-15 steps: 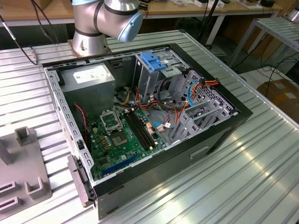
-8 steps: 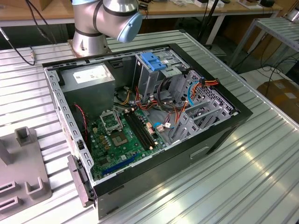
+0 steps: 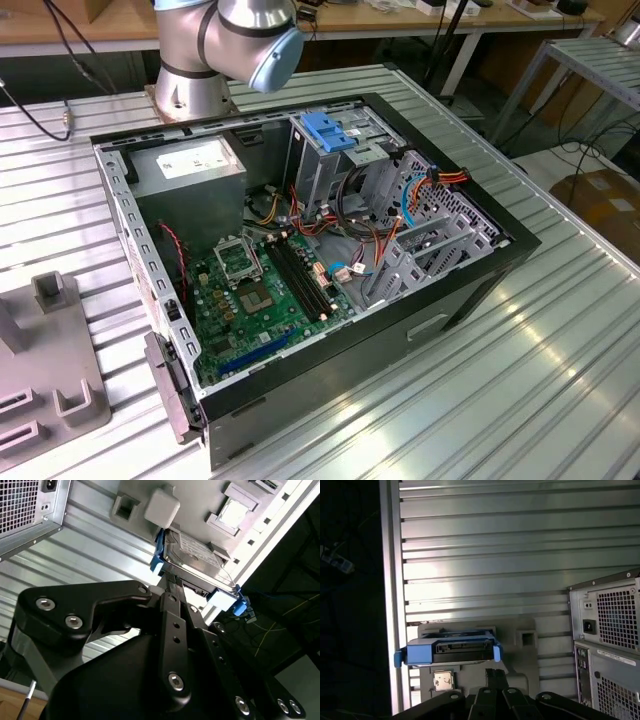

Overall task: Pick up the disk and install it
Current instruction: 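Reach for the disk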

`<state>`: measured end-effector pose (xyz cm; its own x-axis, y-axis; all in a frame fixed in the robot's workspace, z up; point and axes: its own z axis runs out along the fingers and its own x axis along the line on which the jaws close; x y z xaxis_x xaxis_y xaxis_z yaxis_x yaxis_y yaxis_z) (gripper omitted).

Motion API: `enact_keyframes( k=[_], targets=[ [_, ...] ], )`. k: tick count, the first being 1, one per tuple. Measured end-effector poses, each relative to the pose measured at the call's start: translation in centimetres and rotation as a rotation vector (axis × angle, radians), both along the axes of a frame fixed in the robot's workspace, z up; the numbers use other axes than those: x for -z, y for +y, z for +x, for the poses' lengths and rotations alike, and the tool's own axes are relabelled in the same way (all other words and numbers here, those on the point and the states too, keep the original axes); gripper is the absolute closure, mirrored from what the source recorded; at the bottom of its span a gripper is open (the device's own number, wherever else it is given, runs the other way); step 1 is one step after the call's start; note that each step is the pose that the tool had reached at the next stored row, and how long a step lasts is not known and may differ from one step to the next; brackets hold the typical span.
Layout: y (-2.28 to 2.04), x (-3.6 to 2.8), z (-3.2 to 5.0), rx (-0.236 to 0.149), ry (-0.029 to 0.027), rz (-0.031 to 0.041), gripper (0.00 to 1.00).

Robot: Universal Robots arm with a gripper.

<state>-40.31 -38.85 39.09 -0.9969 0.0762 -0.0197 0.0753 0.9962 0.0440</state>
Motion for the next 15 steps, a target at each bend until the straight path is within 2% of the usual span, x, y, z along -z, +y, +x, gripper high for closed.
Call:
enact_keyframes(
  k=[1, 3, 6, 8, 15],
  targets=[
    [0.01, 0.0, -0.27, 0.0, 0.0, -0.0001, 0.9],
    [0.05, 0.01, -1.56, 0.0, 0.0, -0.0001, 0.9],
    [0.09, 0.01, -2.65, 0.0, 0.0001, -0.0001, 0.9],
    [0.12, 0.02, -3.95, 0.0, 0.0001, -0.0001, 0.9],
    [0.17, 0.04, -6.24, 0.0, 0.0002, 0.0, 0.9]
  ],
)
